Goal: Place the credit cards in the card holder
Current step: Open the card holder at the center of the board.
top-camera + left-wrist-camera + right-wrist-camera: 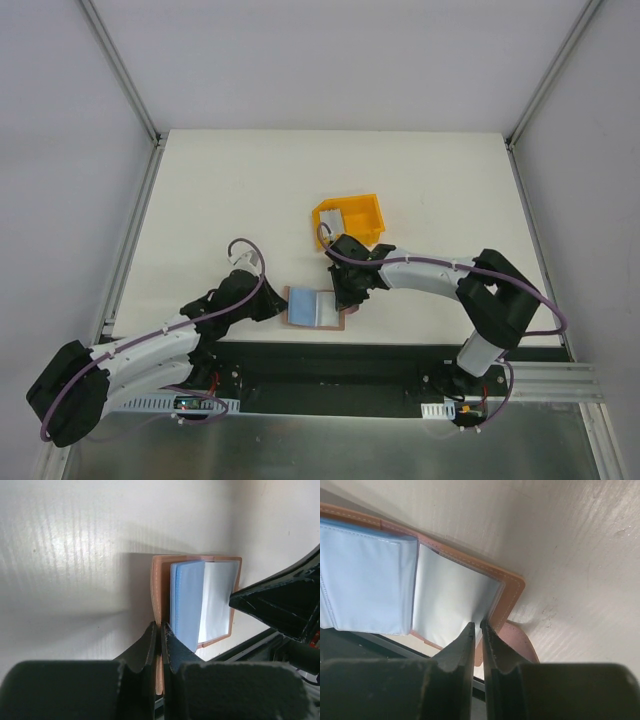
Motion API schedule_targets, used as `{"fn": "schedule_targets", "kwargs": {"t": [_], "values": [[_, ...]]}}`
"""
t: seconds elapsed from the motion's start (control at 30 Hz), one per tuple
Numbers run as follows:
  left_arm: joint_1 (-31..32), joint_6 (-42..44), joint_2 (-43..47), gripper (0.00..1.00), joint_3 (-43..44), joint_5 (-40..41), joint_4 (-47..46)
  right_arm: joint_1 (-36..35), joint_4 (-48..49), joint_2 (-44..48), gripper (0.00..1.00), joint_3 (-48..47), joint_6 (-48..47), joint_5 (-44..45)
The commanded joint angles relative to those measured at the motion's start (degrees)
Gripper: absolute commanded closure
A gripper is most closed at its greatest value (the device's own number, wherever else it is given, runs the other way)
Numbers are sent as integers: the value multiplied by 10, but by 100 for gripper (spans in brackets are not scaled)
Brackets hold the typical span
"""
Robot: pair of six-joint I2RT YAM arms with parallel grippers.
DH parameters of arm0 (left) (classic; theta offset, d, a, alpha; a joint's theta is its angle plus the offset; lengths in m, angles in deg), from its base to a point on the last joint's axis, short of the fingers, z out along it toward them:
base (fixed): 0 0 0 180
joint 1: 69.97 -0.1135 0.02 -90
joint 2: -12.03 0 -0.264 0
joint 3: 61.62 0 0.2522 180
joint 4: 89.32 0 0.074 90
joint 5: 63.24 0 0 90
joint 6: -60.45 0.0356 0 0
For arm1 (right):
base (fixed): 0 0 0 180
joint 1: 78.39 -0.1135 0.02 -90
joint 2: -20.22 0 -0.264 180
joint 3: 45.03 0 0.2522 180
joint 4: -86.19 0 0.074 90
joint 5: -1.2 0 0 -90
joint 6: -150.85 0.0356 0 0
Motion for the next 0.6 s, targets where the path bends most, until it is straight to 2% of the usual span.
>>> {"fn": "schedule_targets", "kwargs": {"t": [0.0,0.27,0.57], "values": [[-3,-43,2,100,-16,27,-6,1,-28,-9,87,-9,-17,30],[-3,-85,15,100,-43,39,-9,2,-23,6,95,-12,-31,28],[-3,-93,17,100,-43,40,-10,1,52,50,96,7,-25,-14]]}}
